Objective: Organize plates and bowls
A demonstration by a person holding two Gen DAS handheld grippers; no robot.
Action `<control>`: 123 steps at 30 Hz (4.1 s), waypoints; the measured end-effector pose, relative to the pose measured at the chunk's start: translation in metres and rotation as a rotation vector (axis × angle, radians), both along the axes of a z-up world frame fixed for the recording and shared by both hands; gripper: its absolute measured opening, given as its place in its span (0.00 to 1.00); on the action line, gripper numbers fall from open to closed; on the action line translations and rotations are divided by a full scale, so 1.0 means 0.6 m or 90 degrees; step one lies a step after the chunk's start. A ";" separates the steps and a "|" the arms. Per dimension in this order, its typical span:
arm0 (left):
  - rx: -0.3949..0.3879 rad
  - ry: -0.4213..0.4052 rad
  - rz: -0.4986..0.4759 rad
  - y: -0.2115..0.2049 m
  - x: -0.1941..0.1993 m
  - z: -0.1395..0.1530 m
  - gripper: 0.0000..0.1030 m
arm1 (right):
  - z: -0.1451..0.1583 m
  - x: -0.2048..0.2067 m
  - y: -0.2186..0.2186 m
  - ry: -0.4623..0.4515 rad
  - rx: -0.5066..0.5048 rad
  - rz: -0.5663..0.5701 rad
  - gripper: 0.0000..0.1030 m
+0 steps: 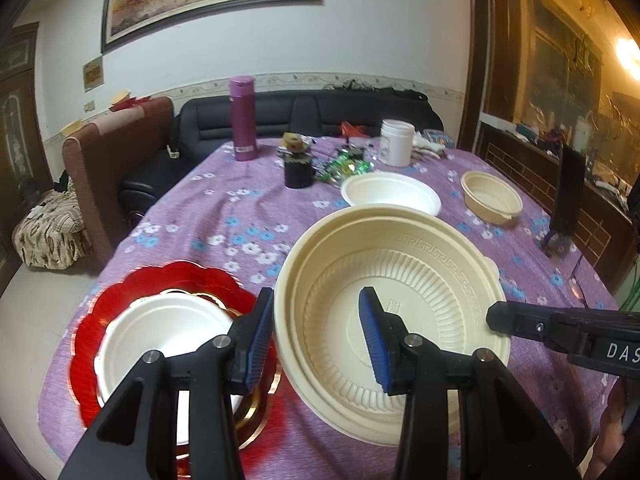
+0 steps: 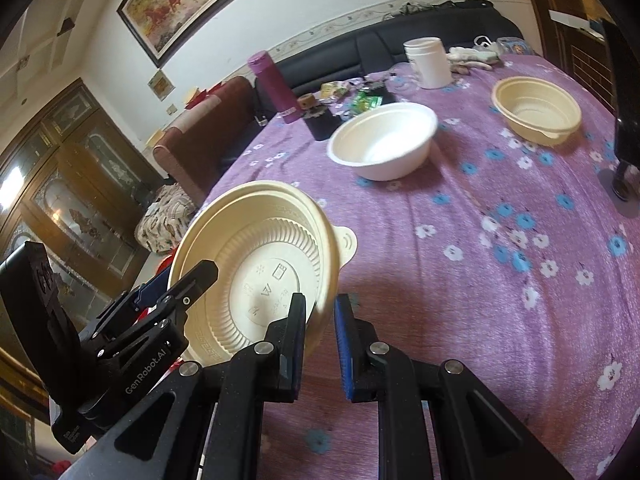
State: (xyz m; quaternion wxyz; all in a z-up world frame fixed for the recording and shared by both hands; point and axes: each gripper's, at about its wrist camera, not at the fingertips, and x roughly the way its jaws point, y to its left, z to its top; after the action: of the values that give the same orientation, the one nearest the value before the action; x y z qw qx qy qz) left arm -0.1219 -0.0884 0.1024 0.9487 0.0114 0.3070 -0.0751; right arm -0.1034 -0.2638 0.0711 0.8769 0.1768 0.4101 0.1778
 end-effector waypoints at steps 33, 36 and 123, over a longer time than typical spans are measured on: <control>-0.070 0.044 0.182 0.256 -0.028 -0.022 0.43 | -0.019 0.089 0.262 0.090 0.007 0.184 0.16; -0.074 0.050 0.181 0.256 -0.025 -0.027 0.43 | -0.025 0.093 0.263 0.097 0.006 0.184 0.16; -0.210 0.166 0.034 -0.091 0.394 -0.120 0.53 | -0.106 0.337 -0.189 0.056 0.146 -0.164 0.21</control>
State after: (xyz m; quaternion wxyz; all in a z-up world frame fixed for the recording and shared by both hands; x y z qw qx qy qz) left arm 0.1146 -0.1427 0.0305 0.8916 -0.1624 0.4108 -0.0998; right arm 0.0990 -0.3770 0.0077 0.8478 0.3342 0.3991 0.1015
